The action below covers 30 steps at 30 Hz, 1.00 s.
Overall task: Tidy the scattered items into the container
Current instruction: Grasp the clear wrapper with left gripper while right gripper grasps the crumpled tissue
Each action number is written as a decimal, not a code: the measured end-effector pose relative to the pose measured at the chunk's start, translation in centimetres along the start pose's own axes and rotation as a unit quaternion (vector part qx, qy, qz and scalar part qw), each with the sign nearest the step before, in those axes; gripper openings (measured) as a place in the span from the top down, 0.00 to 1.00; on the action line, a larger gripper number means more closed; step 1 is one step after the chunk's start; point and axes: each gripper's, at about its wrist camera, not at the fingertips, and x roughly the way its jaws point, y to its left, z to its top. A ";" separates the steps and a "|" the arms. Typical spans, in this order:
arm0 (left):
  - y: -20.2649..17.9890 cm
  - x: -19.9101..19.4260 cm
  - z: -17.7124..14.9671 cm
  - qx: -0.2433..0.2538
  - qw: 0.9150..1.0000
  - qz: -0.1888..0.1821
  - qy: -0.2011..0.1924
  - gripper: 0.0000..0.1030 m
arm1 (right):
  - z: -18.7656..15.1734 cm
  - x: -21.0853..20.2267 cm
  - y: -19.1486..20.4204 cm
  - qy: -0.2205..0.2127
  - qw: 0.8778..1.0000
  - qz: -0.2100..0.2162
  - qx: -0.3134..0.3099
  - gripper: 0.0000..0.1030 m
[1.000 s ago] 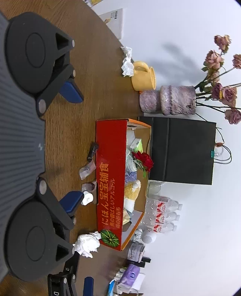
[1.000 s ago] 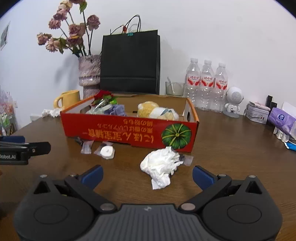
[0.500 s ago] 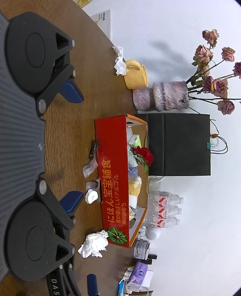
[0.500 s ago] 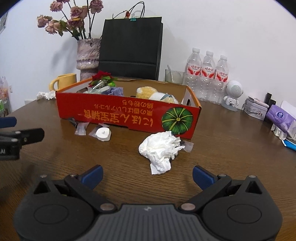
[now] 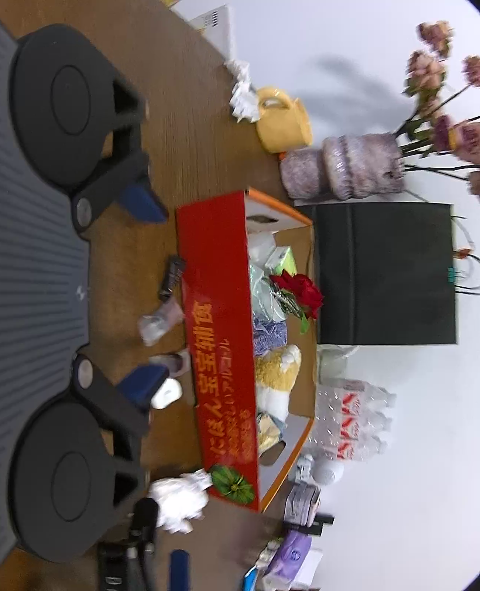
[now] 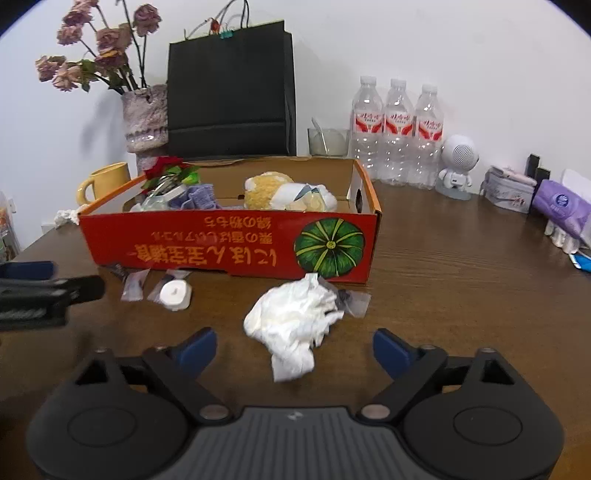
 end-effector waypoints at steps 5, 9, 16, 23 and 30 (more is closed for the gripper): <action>-0.5 3.8 1.1 -0.031 0.998 -0.001 0.046 0.55 | 0.8 2.2 0.1 0.020 1.000 0.006 -0.008 0.33; -1.5 4.5 0.6 -0.007 0.998 0.008 0.056 0.79 | 0.7 3.0 0.4 0.033 0.999 0.012 -0.014 0.52; -0.8 3.5 0.3 -0.018 0.999 -0.015 0.046 0.81 | 0.2 1.6 0.9 0.004 0.999 0.025 -0.025 0.67; 0.0 0.8 -0.2 -0.024 0.999 -0.026 0.015 0.81 | -0.3 -0.7 1.3 -0.034 0.998 0.028 -0.033 0.68; 0.8 -3.9 1.2 0.006 0.998 -0.048 -0.031 0.81 | 1.1 -4.4 1.0 -0.090 0.994 0.034 -0.048 0.68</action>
